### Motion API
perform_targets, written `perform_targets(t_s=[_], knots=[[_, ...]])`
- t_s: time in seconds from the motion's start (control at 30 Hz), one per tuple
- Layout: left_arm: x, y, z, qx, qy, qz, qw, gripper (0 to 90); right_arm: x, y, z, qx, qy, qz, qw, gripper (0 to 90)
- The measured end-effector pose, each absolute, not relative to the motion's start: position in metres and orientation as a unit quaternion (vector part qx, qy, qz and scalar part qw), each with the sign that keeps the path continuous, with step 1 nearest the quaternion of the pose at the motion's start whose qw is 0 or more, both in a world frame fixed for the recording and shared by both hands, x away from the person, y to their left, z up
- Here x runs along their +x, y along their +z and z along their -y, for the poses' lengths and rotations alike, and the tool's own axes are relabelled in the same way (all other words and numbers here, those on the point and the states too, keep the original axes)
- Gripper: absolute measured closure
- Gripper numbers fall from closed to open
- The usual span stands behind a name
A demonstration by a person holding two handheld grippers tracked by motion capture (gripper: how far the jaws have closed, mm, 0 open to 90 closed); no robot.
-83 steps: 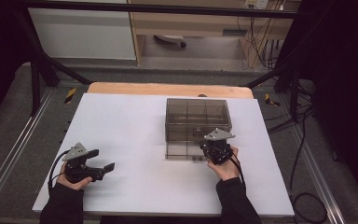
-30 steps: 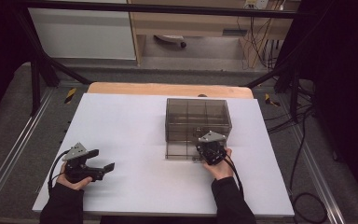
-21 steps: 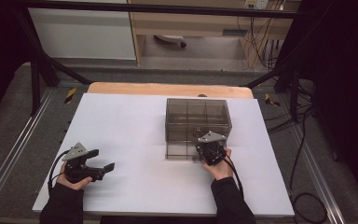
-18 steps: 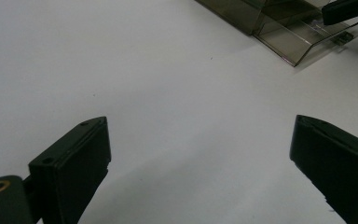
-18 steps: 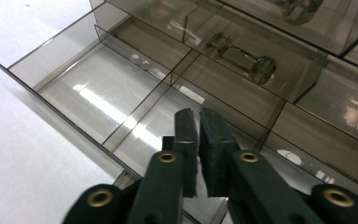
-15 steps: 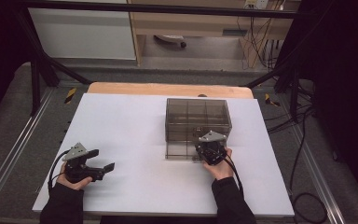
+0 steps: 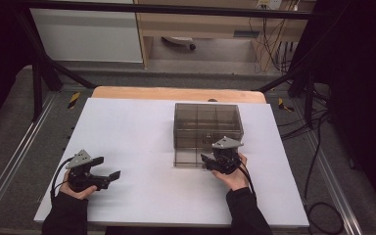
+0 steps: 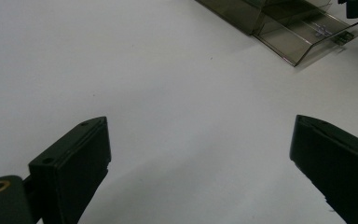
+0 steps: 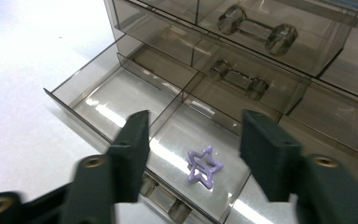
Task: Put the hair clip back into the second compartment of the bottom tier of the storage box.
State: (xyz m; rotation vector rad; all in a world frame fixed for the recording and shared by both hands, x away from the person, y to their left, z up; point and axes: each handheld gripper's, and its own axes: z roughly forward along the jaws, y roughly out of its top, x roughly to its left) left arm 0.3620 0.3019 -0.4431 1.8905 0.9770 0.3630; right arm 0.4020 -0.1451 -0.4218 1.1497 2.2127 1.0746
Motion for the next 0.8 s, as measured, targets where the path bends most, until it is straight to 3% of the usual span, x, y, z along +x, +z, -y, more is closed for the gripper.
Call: perform_targets(t_s=[0.6,0.8], knots=[[0.362,-0.443,-0.302,0.772,0.148,-0.399,0.472,4.6,0.394,-0.414,0.151,0.404,0.412,-0.797,0.178,12.4],[0.362,-0.443,-0.302,0.772,0.149,-0.399,0.472,4.6,0.390,-0.415,0.157,0.412,0.415,-0.792,0.174,7.8]])
